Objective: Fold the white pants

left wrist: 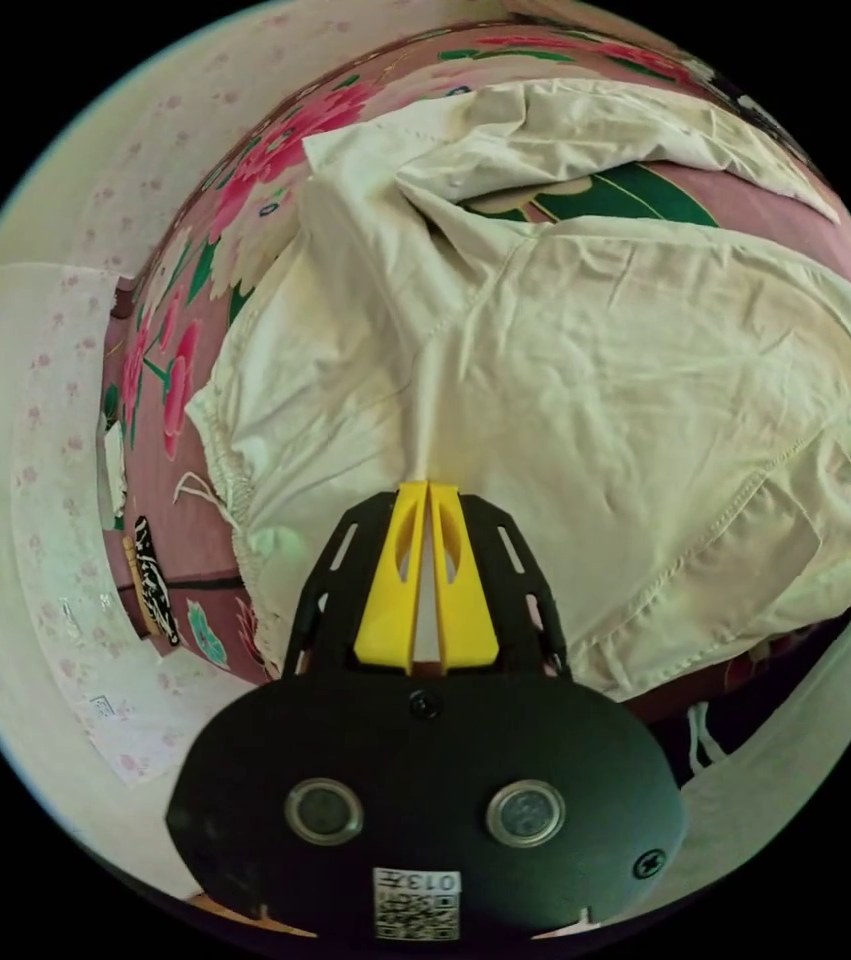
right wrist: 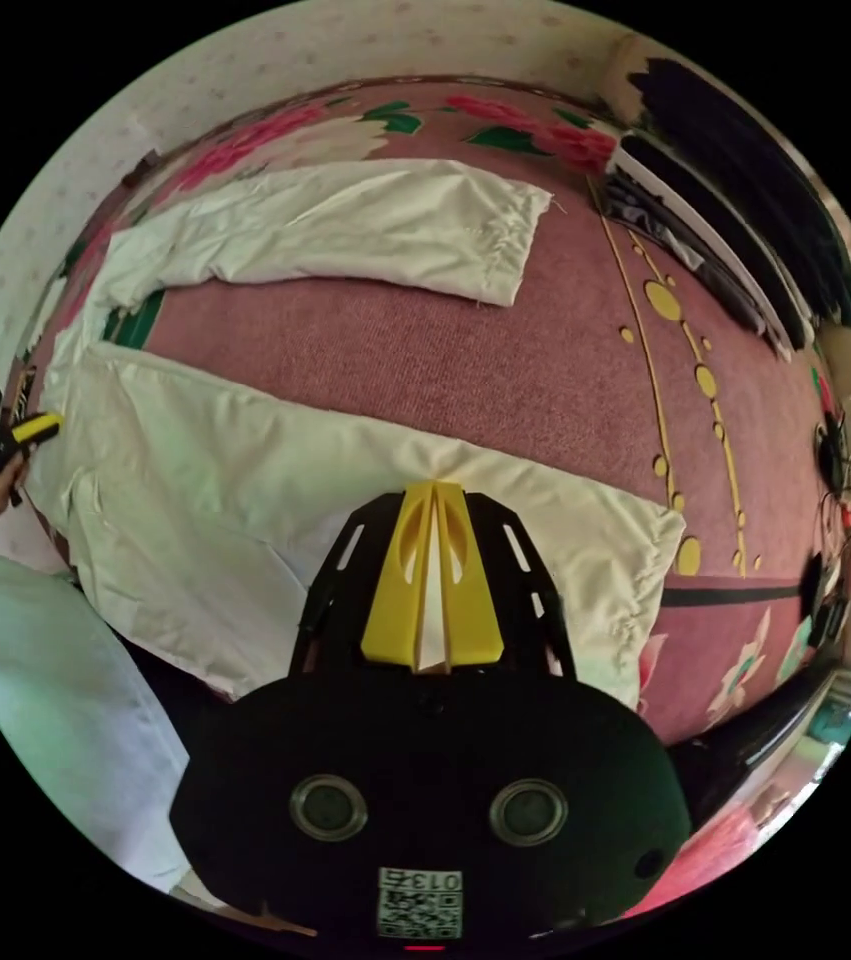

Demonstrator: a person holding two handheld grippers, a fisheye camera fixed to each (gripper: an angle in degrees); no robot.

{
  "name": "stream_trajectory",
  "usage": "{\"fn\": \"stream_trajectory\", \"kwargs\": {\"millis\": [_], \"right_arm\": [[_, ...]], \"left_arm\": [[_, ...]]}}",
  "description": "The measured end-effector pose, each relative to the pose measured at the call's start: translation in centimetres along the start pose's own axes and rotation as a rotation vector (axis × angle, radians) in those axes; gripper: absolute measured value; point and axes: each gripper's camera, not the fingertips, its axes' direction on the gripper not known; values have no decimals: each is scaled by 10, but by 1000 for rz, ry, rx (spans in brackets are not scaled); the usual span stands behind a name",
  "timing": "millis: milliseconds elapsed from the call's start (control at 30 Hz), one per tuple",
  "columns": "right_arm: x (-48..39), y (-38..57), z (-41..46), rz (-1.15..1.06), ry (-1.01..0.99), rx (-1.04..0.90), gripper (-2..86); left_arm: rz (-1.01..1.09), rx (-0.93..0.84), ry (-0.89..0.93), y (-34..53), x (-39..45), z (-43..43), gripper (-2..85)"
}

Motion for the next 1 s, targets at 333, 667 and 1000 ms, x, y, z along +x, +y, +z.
{"fn": "stream_trajectory", "kwargs": {"millis": [333,667,1000], "right_arm": [[-15,1,-23,6,158,130,-1],[52,-10,20,128,-101,-15,0],[-6,-64,-23,-33,-5,124,3]], "left_arm": [[-111,32,58,-11,-30,-37,-3],[-174,-59,146,-45,-52,-26,-3],[-360,20,44,-34,-143,-31,-3]]}}
